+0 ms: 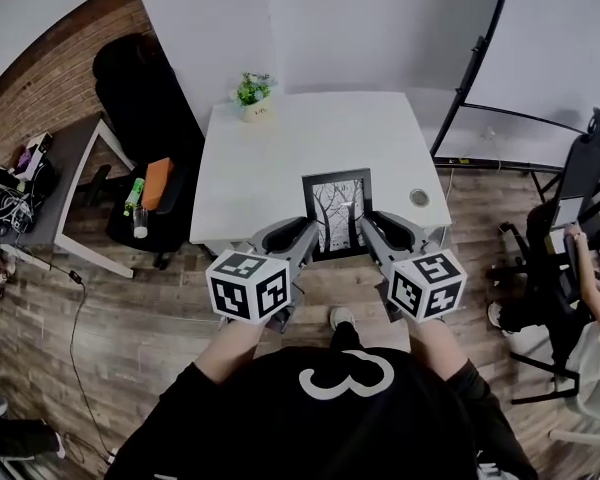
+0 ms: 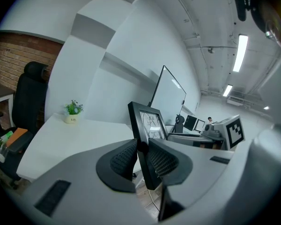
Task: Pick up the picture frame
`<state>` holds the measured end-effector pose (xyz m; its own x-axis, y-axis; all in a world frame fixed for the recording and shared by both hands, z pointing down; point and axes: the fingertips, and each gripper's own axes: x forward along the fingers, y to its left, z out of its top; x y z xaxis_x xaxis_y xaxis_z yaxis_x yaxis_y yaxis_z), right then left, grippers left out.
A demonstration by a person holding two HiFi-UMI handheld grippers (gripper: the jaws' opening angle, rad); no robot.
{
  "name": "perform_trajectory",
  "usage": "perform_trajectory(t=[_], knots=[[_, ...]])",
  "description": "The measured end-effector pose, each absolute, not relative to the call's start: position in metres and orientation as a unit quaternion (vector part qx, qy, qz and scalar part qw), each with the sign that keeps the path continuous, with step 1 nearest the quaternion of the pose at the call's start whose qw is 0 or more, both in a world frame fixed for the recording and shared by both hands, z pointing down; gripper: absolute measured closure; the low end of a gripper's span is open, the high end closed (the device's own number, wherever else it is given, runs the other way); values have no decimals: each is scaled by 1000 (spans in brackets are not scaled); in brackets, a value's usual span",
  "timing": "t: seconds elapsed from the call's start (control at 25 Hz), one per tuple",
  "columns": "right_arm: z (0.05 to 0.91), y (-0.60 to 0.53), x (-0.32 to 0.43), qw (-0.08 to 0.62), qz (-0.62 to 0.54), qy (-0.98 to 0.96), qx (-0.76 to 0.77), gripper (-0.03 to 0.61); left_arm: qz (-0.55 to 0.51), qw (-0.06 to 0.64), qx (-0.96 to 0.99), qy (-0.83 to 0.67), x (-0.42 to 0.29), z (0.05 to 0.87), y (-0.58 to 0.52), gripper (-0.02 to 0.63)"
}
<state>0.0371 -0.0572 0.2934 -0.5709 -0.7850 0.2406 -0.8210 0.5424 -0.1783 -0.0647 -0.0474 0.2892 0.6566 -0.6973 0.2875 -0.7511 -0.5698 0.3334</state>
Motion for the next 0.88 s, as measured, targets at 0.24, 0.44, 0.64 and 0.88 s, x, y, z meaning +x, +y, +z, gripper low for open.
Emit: perform_trajectory(t=[0.24,0.44,0.64,0.88], knots=[[283,-53,38,57,129,-875,463,489,52,212,886,-409,-65,280,-43,528],[275,-45,36,53,124,-875,465,489,46,209,888,-407,-67,273,-36,528],[266,-41,37,45,125,-875,465,491,44,202,890,-405,-66,263,-32,528],[262,-33,36,39,117,-875,467,490,38,195,893,-404,-67,259,-25,528]])
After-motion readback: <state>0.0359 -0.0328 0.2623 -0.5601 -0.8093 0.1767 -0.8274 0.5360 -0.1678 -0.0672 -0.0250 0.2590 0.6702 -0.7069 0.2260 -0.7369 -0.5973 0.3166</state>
